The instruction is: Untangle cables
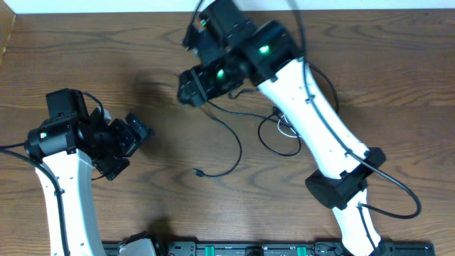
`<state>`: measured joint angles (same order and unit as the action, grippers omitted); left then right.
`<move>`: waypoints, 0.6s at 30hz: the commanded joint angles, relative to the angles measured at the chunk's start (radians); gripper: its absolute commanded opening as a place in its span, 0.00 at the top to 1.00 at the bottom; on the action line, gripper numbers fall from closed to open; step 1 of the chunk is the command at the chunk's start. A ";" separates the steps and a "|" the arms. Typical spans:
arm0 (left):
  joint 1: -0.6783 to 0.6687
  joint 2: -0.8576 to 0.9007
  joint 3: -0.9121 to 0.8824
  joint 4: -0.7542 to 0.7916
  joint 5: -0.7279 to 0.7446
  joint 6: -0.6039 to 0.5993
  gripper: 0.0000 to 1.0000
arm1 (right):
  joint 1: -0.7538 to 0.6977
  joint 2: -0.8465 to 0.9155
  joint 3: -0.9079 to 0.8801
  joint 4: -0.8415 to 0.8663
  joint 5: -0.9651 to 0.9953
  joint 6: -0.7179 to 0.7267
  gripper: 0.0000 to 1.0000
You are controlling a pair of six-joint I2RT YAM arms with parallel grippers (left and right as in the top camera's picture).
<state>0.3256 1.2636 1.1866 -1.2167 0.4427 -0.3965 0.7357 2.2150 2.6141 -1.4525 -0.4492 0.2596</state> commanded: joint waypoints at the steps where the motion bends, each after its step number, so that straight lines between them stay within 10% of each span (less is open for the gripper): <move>1: 0.004 0.005 -0.002 -0.005 0.017 -0.009 0.02 | 0.012 -0.026 0.003 -0.023 0.019 -0.029 0.10; 18: -0.277 0.029 -0.005 -0.008 0.017 0.066 0.02 | -0.153 -0.300 0.003 -0.246 0.312 -0.029 0.01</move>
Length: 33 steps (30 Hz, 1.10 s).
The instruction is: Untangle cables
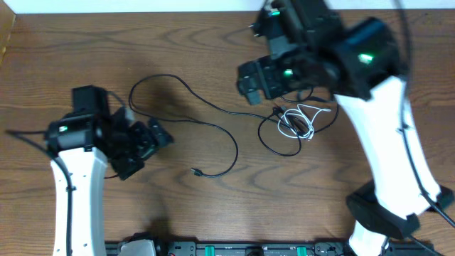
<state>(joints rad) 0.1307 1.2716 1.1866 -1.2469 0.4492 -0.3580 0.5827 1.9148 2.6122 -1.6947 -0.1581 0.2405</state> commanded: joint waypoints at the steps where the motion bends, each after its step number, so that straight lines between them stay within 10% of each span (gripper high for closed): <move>1: -0.120 0.029 -0.005 0.046 0.010 0.027 0.02 | 0.001 0.000 0.005 -0.003 0.020 -0.010 0.01; 20: -0.485 0.515 -0.005 0.639 -0.155 -0.603 0.01 | 0.013 0.002 -0.010 -0.003 0.017 0.051 0.01; 33: -0.572 0.631 -0.005 0.983 -0.156 -0.728 0.10 | 0.055 0.002 -0.070 -0.002 0.029 0.016 0.01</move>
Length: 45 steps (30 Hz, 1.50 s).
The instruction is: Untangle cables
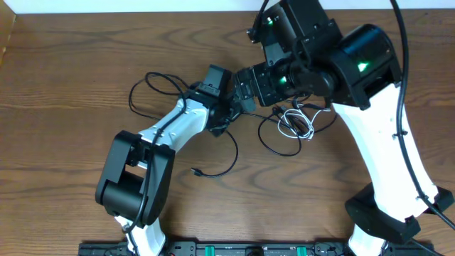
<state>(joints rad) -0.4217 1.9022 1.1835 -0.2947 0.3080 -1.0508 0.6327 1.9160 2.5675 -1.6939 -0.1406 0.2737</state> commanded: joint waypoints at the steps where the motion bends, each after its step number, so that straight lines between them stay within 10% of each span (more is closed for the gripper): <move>1: -0.026 0.000 -0.002 0.050 -0.023 -0.051 0.10 | 0.005 0.001 -0.039 -0.003 0.011 -0.018 0.01; 17: -0.074 0.055 -0.002 0.006 -0.277 -0.172 0.18 | -0.010 0.001 -0.103 -0.004 0.060 -0.021 0.01; 37: -0.075 0.064 -0.002 -0.016 -0.600 0.231 0.45 | -0.004 0.001 -0.103 -0.003 0.060 -0.028 0.01; 45: -0.109 0.050 0.058 -0.008 -0.601 0.562 0.45 | -0.035 0.001 -0.103 -0.004 0.061 -0.028 0.01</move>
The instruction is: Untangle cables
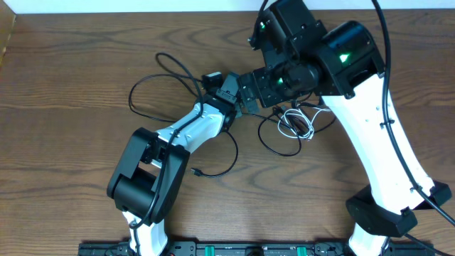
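Note:
A thin black cable (146, 80) loops over the left half of the table and ends in a small plug (197, 171) near the middle. It runs up to my left gripper (229, 84), which seems shut on it at the table's centre. My right gripper (250, 89) hangs right beside the left one, almost touching; its jaws are too dark to read. A white cable (293, 122) lies coiled under the right arm, ringed by another black loop (274, 146).
The left arm (178, 131) stretches diagonally from the front left to the centre. The right arm (377, 135) spans the right side. A dark rail (256, 250) runs along the front edge of the wooden table (64, 85).
My left gripper has shifted slightly up and to the right, closer to the right gripper. The black cable's left loop has been drawn up and widened. The right gripper has barely moved.
At first my right gripper held the black cable up near the centre while the left arm sat at the left. Then the right arm was over the white coil and the cable lay spread on the table. Later the left gripper reached the centre, and now the cable shifts with it.

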`<state>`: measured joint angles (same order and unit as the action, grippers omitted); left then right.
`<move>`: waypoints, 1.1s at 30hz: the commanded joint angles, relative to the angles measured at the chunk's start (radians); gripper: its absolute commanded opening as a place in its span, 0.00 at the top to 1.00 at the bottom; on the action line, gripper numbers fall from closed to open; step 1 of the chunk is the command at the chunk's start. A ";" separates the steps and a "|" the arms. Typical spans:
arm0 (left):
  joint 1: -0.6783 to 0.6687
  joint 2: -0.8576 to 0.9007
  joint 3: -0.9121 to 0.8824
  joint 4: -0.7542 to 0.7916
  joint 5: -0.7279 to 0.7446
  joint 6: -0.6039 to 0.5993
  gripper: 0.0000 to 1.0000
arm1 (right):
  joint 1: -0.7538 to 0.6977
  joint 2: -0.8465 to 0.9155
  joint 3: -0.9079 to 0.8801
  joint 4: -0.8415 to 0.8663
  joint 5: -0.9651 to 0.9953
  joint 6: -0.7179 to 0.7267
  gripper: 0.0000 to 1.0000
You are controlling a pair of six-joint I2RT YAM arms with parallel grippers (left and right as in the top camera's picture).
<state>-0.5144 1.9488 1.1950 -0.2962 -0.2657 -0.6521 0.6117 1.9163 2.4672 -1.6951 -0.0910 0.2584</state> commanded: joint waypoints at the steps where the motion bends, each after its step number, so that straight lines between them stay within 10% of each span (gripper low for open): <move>1: -0.021 0.000 0.049 -0.005 -0.027 0.177 0.45 | -0.016 0.000 -0.003 -0.003 0.011 -0.013 0.01; 11: -0.055 -0.003 0.050 -0.027 -0.022 0.654 0.44 | -0.019 0.000 -0.003 -0.003 0.011 -0.013 0.01; 16: -0.054 -0.003 0.050 -0.100 0.235 0.838 0.45 | -0.020 0.000 -0.003 -0.003 0.011 -0.013 0.01; 33: -0.051 -0.002 0.050 0.016 0.293 0.892 0.45 | -0.022 0.000 -0.003 -0.003 0.014 -0.013 0.01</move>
<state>-0.5705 1.9488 1.2259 -0.2817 0.0189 0.2146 0.5949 1.9163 2.4672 -1.6951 -0.0887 0.2584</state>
